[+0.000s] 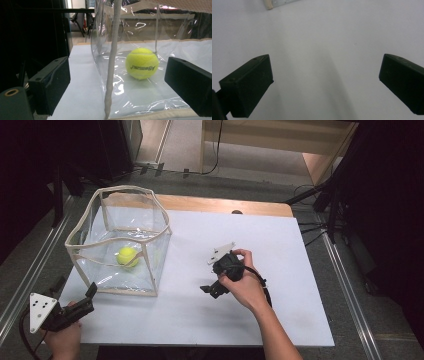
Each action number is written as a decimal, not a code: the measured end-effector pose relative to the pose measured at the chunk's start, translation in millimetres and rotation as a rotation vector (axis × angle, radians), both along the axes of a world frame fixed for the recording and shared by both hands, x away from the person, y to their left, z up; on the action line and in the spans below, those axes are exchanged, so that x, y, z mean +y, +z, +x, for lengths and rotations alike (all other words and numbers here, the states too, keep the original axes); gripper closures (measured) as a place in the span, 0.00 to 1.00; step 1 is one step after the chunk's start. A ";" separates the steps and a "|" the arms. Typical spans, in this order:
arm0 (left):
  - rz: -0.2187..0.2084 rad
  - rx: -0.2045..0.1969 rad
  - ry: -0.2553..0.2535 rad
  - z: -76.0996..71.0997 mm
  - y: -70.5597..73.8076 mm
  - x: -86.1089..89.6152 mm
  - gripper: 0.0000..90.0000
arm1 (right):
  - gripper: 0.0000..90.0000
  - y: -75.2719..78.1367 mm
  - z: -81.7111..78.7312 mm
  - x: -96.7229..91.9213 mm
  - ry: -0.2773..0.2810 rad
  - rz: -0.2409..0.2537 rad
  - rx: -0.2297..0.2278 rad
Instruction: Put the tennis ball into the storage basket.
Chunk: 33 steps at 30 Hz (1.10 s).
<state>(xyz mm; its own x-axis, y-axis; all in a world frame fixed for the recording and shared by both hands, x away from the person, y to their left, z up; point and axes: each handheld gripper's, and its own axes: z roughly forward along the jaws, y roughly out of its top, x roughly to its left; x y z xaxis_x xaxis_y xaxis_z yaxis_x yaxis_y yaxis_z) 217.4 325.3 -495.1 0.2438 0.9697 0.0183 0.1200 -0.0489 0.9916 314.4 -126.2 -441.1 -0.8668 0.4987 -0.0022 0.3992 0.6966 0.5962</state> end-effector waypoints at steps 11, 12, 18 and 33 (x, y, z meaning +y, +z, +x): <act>0.008 0.002 0.000 -0.3 0.0 -0.2 0.08 | 0.00 -8.2 -16.3 -39.1 -0.093 0.074 -0.039; 0.007 0.002 0.000 -0.3 -0.1 -0.2 0.08 | 0.00 -9.4 -17.6 -42.5 -0.101 0.084 -0.043; 0.013 0.004 0.000 -0.5 0.0 -0.3 0.08 | 0.00 -15.9 -26.7 -62.8 -0.141 0.127 -0.066; 0.013 0.000 0.000 -0.5 -0.4 -1.1 0.08 | 0.00 -31.0 -49.0 -110.9 -0.268 0.221 -0.098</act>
<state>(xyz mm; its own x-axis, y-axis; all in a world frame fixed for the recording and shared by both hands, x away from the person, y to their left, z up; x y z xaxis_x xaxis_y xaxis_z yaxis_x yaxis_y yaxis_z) 216.9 324.2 -495.5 0.2437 0.9694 0.0308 0.1204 -0.0618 0.9908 265.4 -237.1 -472.1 -0.7061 0.7060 0.0543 0.4833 0.4246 0.7656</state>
